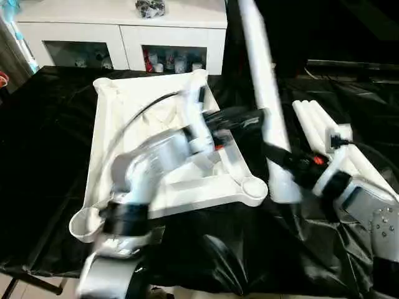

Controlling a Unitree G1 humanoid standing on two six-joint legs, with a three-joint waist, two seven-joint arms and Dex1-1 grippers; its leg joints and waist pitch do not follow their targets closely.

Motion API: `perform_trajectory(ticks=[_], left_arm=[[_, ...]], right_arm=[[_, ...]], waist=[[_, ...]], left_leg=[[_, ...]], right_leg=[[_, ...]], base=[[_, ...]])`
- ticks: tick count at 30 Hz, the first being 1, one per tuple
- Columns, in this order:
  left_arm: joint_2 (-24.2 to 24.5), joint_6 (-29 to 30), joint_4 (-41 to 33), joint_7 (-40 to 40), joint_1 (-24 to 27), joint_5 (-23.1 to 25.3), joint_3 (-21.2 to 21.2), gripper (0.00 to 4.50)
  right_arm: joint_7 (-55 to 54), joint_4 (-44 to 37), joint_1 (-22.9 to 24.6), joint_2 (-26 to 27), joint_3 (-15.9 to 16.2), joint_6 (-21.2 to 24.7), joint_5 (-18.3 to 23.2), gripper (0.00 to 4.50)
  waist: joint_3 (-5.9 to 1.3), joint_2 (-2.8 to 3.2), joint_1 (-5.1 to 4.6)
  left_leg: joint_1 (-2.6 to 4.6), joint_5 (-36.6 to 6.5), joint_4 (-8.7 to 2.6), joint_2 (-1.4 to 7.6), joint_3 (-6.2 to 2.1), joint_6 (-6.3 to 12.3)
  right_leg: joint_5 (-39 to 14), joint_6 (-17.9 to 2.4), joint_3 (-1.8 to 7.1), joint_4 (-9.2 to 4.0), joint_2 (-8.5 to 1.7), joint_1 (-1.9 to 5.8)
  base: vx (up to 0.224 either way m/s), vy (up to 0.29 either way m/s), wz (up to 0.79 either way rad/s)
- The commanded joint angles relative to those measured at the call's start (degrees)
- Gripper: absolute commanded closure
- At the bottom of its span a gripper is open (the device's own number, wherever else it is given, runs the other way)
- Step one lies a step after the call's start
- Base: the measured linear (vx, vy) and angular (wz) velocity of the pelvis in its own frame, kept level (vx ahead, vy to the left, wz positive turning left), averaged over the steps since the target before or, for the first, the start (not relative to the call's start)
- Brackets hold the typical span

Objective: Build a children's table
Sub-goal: Pick table leg

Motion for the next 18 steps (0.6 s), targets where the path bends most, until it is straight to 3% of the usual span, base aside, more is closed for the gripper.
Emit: perform_trajectory(ticks=[1, 4, 5, 6, 9, 10, 14, 15, 18], left_arm=[[-0.84, 1.13, 1.13, 1.49, -0.74, -1.75, 1.62, 0.08], [-1.98, 2.51, 0.11, 1.03, -1.33, -4.63, 2.43, 0.00], [-2.08, 2.43, -0.19, 1.02, -1.36, -4.62, 2.24, 0.00], [-2.11, 2.43, -0.28, 1.07, -1.39, -4.61, 2.18, 0.00], [-2.25, 2.44, -0.61, 1.57, -1.44, -4.41, 2.08, 0.00], [-2.38, 2.56, -0.68, 2.33, -1.44, -4.05, 2.20, 0.18], [-2.55, 2.80, -0.81, 3.30, -1.39, -4.24, 2.34, 0.51], [-2.38, 3.00, -1.26, 3.77, -1.23, -4.30, 1.90, 0.78], [-1.89, 3.33, -1.80, 4.29, -1.09, -3.32, 0.59, 0.88]], right_arm=[[2.61, -2.58, 0.32, -0.75, 0.61, 0.00, 1.79, 2.65], [4.44, -3.55, 0.72, -1.53, 0.99, -0.17, 3.25, 2.65], [4.80, -3.49, 0.68, -1.67, 1.00, -0.41, 3.59, 2.65], [4.93, -3.45, 0.70, -1.77, 1.06, -0.60, 3.75, 2.65], [5.37, -3.30, 0.66, -2.25, 1.50, -1.15, 4.20, 2.65], [5.61, -3.19, 0.65, -2.52, 1.99, -1.43, 4.08, 2.65], [5.96, -3.10, 0.65, -2.91, 2.81, -1.60, 3.66, 2.65], [5.67, -3.24, 0.66, -3.20, 3.51, -1.82, 2.99, 2.65], [4.23, -3.19, 0.36, -3.57, 4.94, -3.30, 0.49, 2.65]], waist=[[-3.57, -0.96, 0.32], [-3.49, -1.07, 0.69], [-3.42, -1.35, 0.67], [-3.42, -1.14, 0.76], [-3.40, -1.35, 0.74], [-3.43, -1.55, 0.72], [-3.50, -1.43, 0.74], [-3.51, -1.39, 0.72], [-3.45, -1.30, 0.59]], left_leg=[[1.32, -7.31, -4.51, 3.39, -1.32, 2.85], [1.40, -8.17, -4.68, 3.53, -1.38, 1.98], [1.44, -8.74, -4.82, 3.57, -1.38, 1.67], [1.53, -8.93, -4.88, 3.66, -1.43, 1.46], [1.37, -8.14, -4.90, 3.59, -1.45, 1.40], [1.28, -7.64, -4.83, 3.55, -1.43, 1.55], [1.24, -6.69, -4.70, 3.52, -1.41, 1.96], [1.22, -6.30, -4.68, 3.51, -1.41, 2.09], [1.17, -6.25, -4.74, 3.56, -1.41, 1.83]], right_leg=[[-7.03, -15.29, 1.22, -3.99, -2.83, 2.03], [-8.64, -15.13, 1.24, -4.14, -2.98, 1.95], [-9.39, -14.78, 1.22, -4.26, -2.88, 1.80], [-9.55, -14.48, 1.25, -4.28, -2.90, 1.71], [-8.85, -13.80, 1.26, -4.26, -2.93, 1.80], [-8.40, -13.65, 1.27, -4.21, -2.95, 1.91], [-7.84, -13.60, 1.25, -4.17, -2.99, 1.86], [-7.29, -13.69, 1.23, -4.14, -2.92, 1.82], [-7.03, -13.67, 1.20, -4.16, -2.83, 1.76]], base=[[0.000, 0.000, 0.00], [0.000, 0.000, 0.00], [0.000, 0.000, 0.00], [0.000, 0.000, 0.00], [0.000, 0.000, 0.00], [0.000, 0.000, 0.00], [0.000, 0.000, 0.00], [0.000, 0.000, 0.00], [0.000, 0.000, 0.00]])
